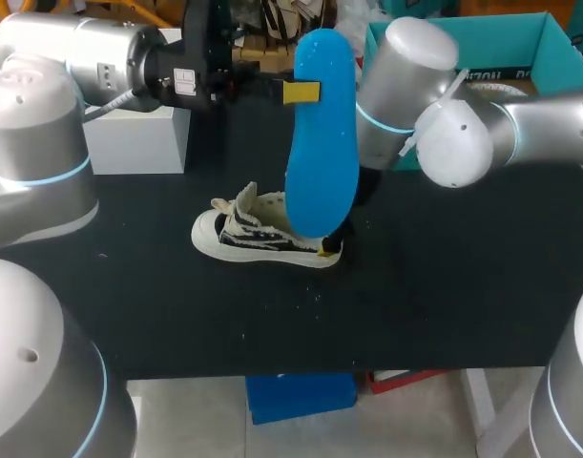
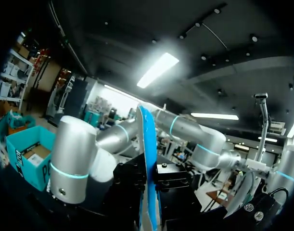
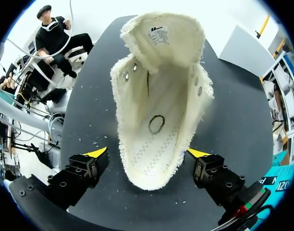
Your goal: Take the shoe out of the shoebox, open the shoe tongue, remove and reinsert the insole, then place the shoe into the shoebox
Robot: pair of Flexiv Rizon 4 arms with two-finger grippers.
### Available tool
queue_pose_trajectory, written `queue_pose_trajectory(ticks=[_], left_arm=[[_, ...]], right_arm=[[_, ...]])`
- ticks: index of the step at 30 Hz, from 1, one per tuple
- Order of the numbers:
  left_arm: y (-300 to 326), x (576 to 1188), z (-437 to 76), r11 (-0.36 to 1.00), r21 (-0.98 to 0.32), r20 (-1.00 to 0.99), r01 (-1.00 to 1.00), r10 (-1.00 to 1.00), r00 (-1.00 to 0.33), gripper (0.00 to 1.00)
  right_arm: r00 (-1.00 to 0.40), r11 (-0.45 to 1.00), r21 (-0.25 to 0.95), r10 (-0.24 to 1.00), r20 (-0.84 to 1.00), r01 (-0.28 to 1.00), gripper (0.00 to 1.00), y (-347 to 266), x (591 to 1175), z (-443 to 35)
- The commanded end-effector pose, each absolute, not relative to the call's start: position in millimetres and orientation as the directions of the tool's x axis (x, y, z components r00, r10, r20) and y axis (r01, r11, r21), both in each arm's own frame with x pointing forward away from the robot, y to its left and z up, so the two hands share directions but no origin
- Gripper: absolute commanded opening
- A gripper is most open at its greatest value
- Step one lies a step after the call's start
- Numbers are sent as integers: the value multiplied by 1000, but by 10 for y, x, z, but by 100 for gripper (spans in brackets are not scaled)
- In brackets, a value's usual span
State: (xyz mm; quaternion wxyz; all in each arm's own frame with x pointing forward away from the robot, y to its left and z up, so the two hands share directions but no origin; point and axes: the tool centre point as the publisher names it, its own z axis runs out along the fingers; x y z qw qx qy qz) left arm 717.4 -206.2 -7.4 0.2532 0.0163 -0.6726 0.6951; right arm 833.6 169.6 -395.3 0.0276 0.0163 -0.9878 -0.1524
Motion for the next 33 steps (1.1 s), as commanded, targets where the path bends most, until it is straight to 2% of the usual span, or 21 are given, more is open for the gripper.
queue_pose_trajectory(ticks=[1, 13, 16, 17, 22, 26, 33], left_arm=[[-2073, 7166, -74, 34, -927, 364, -374, 325, -873, 0], [-2073, 7166, -74, 34, -927, 364, -374, 325, -873, 0], [-2073, 7166, -74, 34, -927, 364, -374, 325, -873, 0], [-2073, 7166, -74, 34, -927, 364, -374, 325, -873, 0], [-2073, 7166, -74, 34, -927, 364, -374, 325, -873, 0], [-2073, 7166, -74, 34, -927, 364, -374, 325, -873, 0], [-2073, 7166, -74, 34, -927, 364, -374, 325, -873, 0]], right_arm=[[-998, 980, 199, -39, 52, -28, 100, 1743, 8354, -3951], [-998, 984, 172, -41, 39, -33, 100, 1784, 8366, -3975], [-999, 949, 311, -44, 7, -40, 100, 1816, 8362, -3961], [-1000, 911, 411, -28, -4, -28, 100, 1827, 8357, -3958], [-999, 735, 677, -18, -42, -42, 100, 1850, 8345, -3967], [-998, 585, 809, -1, -58, -47, 100, 1851, 8339, -3989], [-994, 411, 907, 19, -107, -89, 100, 1858, 8348, -3969]])
